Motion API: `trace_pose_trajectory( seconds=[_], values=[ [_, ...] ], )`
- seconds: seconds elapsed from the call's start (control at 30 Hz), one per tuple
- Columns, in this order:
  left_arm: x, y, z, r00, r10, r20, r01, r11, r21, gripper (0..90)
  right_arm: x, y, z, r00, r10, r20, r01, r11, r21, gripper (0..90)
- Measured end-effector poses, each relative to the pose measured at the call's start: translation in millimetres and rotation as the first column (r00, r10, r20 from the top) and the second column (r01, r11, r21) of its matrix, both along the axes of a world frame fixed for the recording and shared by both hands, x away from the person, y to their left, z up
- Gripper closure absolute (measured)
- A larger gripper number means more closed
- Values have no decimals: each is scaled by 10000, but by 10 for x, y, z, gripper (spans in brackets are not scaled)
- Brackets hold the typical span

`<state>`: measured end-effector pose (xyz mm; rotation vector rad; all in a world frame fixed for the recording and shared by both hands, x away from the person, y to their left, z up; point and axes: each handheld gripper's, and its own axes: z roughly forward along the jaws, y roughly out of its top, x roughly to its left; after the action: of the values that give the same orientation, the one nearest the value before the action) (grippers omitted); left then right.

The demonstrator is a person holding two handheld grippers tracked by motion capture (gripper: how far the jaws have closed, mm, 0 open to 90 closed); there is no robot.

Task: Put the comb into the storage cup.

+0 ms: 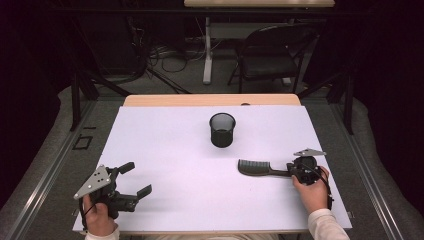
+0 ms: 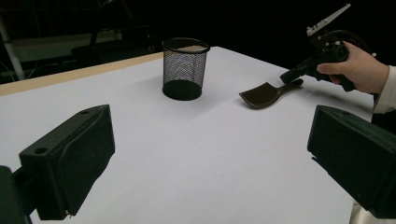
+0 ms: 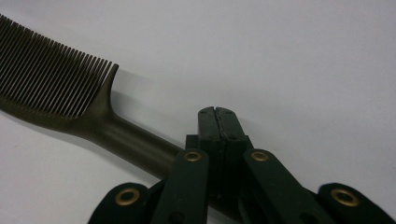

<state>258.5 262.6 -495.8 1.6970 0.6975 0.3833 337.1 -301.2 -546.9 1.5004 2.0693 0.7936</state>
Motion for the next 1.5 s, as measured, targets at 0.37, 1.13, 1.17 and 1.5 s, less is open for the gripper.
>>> trace_pose_trajectory(
  seconds=[0.37, 1.13, 1.17, 1.5],
  values=[
    [-1, -7, -1, 10000, -8, 2, 8, 10000, -2, 10, -123, -8, 1, 9998, 150, -163, -149, 9999, 21, 900],
    [-4, -13, -3, 10000, -2, -3, 2, 10000, 32, 10, -385, 85, -2, 9967, 701, -417, -685, 9969, 398, 900],
    [-5, -13, -3, 10000, -6, -1, 6, 10000, 33, 10, -399, 91, 0, 9963, 749, -418, -733, 9966, 383, 900],
    [-5, -15, -4, 10000, -6, -6, 6, 10000, 46, 10, -472, 142, -9, 9939, 985, -502, -960, 9941, 495, 900]
  ],
)
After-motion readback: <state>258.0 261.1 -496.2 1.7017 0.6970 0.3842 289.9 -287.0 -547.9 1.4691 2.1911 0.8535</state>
